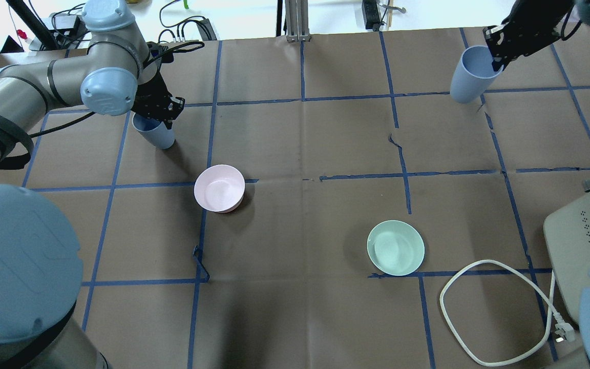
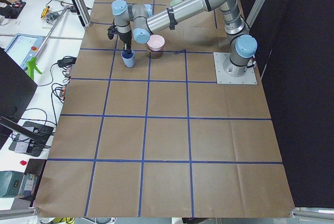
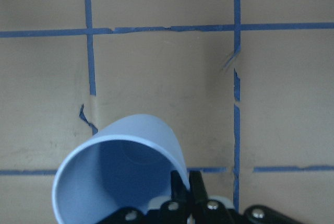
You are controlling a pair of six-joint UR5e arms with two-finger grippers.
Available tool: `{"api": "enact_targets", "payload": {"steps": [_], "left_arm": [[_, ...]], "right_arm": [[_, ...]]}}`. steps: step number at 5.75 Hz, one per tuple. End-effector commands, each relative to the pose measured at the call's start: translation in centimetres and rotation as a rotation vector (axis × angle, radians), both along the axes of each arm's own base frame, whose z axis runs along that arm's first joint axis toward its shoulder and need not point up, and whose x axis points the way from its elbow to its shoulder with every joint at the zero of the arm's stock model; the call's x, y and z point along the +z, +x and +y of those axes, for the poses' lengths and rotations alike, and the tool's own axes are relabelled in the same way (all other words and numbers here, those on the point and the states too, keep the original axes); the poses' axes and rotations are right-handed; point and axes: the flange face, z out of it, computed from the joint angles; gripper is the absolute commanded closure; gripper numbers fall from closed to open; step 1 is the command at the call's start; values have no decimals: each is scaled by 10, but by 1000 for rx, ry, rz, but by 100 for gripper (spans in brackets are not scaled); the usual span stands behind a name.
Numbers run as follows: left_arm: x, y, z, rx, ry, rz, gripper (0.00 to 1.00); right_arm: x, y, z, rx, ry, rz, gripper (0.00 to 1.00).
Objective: Stack blue cups with both arms
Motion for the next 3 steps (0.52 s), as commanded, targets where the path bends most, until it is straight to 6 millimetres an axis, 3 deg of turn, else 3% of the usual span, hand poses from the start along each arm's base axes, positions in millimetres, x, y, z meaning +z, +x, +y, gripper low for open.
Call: {"api": "enact_targets", "payload": {"steps": [1, 2, 3], "left_arm": [[28, -55, -4, -26, -60, 2, 100], [52, -129, -4, 19, -116, 16, 99], [67, -190, 3, 81, -154, 43, 99]], "right_arm": [[43, 11, 47, -8, 45, -3, 91], [32, 14, 59, -8, 67, -10, 91], [30, 15, 63, -10, 63, -11, 91]]}}
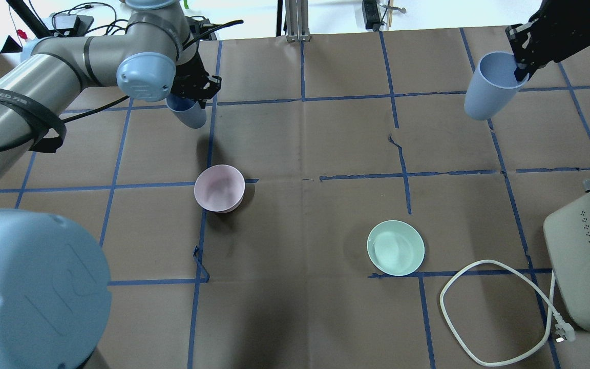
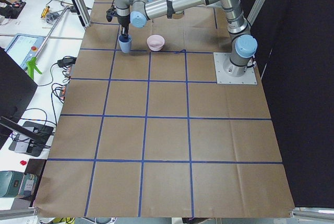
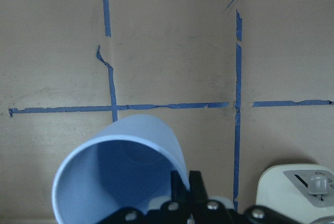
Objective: Stack blue cups with both arms
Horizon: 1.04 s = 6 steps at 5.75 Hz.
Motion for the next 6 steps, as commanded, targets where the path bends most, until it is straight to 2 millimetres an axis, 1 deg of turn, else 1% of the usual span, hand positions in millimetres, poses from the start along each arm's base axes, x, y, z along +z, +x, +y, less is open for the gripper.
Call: {"api": "enact_targets", "payload": {"steps": [1, 2, 3, 4, 5, 6], "left_arm": [[22, -90, 17, 87, -38, 83, 99], [0, -143, 39, 38, -17, 75, 98], [-19, -191, 58, -31, 6, 65, 98], [-29, -197, 64, -52, 21, 60, 98], [-42, -198, 63, -58, 38, 51, 97], [-50, -199, 60, -57, 31, 54, 89]], "right_arm": [[-5, 1, 6, -3, 6, -1, 91], [-4, 2, 8, -3, 6, -1, 91], [-4, 2, 8, -3, 6, -1, 91], [-4, 1, 8, -3, 6, 0, 91], [-4, 1, 8, -2, 6, 0, 91], [-5, 2, 8, -2, 7, -2, 91]]}}
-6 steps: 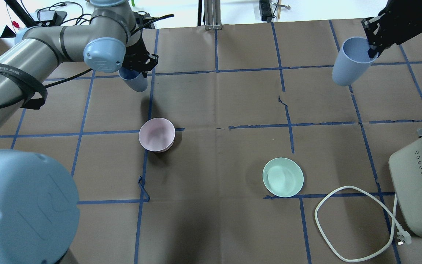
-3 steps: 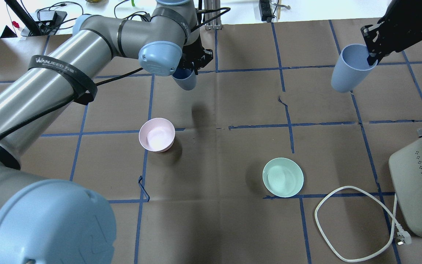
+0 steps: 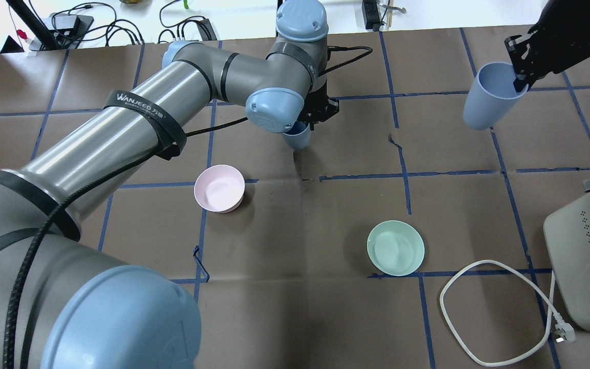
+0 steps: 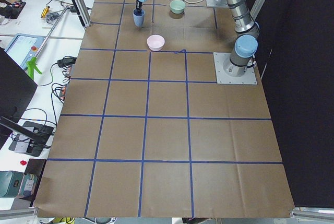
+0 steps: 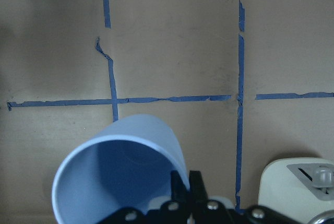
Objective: Stack blue cups with both arms
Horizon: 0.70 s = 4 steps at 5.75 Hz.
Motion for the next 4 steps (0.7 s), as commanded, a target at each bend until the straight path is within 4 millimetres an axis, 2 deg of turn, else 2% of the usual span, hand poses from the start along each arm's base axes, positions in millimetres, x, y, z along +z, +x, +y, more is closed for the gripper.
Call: {"api": "enact_targets", "payload": {"steps": [1, 2, 3, 4], "left_arm": [[-9, -2, -1, -2, -3, 1, 3], [-2, -2, -1, -2, -13, 5, 1], [19, 1, 1, -1, -28, 12, 1], [48, 9, 6, 5, -34, 15, 1]], "right_arm": [[0, 0, 0, 0, -1, -2, 91], [0, 0, 0, 0, -1, -1, 91], [-1, 0, -1, -1, -1, -2, 91], [5, 1, -4, -10, -25, 4, 91]]}}
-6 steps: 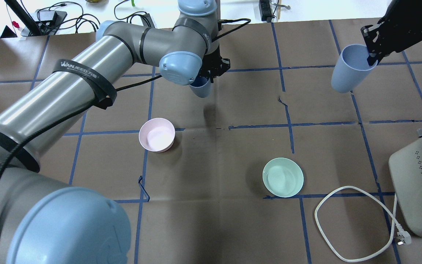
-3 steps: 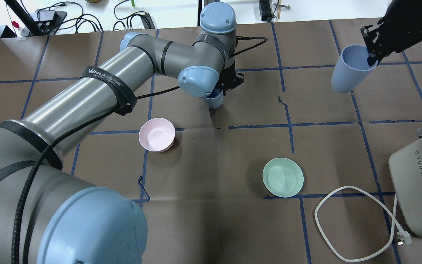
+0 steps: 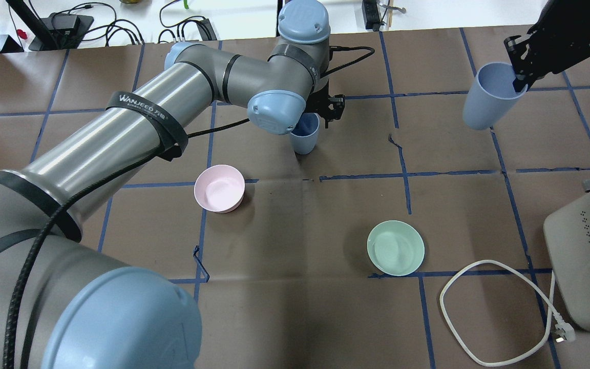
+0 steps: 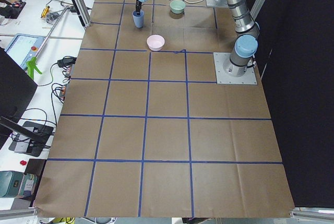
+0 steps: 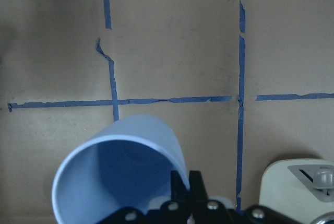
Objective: Stack blue cups with both arms
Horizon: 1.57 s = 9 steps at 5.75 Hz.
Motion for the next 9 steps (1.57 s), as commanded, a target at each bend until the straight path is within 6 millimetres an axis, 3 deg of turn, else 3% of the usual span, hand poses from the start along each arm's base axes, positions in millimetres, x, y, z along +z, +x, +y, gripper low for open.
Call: {"api": "enact_targets", "payload": {"steps": [1, 3, 4, 5, 7, 8, 9], "left_arm": [[67, 34, 12, 35, 18, 3, 1], [162, 125, 39, 1, 89, -29, 1], [195, 157, 65, 15, 106, -38, 1], [228, 186, 88, 21, 82, -28, 1], [228, 199, 116, 35, 75, -34, 1], [229, 200, 124, 34, 73, -36, 1], [232, 200, 126, 36, 69, -35, 1]], "right_arm": [[3, 13, -12, -64, -55, 10, 91], [8, 87, -36, -80, -91, 11, 91], [6, 120, -48, -120, -92, 5, 91], [-1, 167, -53, -144, -96, -2, 91], [-18, 268, -52, -182, -94, -18, 91], [-31, 305, -46, -136, -99, -23, 91], [-50, 320, -47, -114, -72, -16, 91]]}}
